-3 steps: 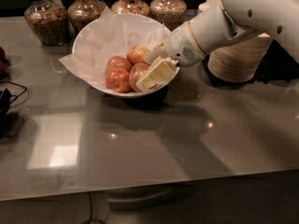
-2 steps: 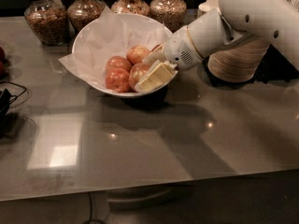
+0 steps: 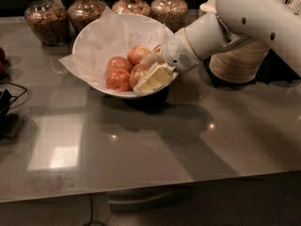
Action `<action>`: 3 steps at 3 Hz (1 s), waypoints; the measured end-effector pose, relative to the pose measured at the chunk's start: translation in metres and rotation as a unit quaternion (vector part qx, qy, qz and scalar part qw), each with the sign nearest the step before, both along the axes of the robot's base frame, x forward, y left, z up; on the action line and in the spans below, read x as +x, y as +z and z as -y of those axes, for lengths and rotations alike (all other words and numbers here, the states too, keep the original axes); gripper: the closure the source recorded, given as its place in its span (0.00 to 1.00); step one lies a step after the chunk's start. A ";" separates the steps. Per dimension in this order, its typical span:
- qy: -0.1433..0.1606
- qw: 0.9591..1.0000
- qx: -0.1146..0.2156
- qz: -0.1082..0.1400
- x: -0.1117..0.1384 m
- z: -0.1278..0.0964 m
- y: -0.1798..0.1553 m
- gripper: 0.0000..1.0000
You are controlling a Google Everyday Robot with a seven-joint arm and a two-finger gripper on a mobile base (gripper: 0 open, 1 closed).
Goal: Pick apple from white bowl
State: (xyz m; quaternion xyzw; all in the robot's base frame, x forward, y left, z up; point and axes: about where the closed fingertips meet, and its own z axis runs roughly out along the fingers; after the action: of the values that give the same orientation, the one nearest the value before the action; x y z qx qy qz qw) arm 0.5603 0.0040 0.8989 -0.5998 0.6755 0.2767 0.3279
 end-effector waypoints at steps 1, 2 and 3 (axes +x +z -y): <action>0.001 1.000 0.000 -0.001 0.000 -0.001 -0.001 0.51; 0.001 1.000 0.000 -0.001 0.000 -0.001 -0.001 0.74; 0.001 1.000 0.000 -0.001 0.000 -0.001 -0.001 0.97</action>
Offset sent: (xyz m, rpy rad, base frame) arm 0.0000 0.0009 -0.0011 0.0004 0.0027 0.0024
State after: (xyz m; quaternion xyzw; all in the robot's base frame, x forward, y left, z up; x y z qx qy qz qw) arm 0.5602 0.0050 0.8978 -0.6002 0.6751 0.2780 0.3267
